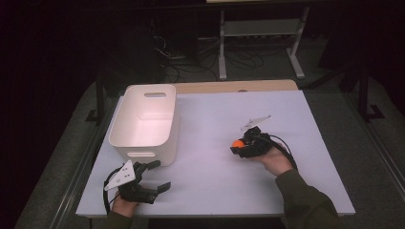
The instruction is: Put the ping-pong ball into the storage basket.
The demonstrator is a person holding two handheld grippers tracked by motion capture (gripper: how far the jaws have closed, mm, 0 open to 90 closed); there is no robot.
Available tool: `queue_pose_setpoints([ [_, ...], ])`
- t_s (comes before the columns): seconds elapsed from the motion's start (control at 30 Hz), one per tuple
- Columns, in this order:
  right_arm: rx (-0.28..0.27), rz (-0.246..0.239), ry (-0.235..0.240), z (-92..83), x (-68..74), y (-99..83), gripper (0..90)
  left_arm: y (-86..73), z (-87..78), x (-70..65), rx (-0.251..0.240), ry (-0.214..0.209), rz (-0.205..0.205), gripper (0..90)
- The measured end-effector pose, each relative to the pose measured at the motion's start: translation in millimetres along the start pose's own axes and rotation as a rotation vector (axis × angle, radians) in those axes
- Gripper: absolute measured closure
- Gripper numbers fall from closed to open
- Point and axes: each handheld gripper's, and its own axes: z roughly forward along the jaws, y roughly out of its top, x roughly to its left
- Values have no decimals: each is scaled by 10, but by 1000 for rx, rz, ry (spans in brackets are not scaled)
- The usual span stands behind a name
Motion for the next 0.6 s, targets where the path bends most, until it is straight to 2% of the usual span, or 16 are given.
queue_pose_setpoints([
  [0.6, 10, -33, 21, 96, 106, 127, 497, 1, 2, 0, 3, 0, 1, 140],
])
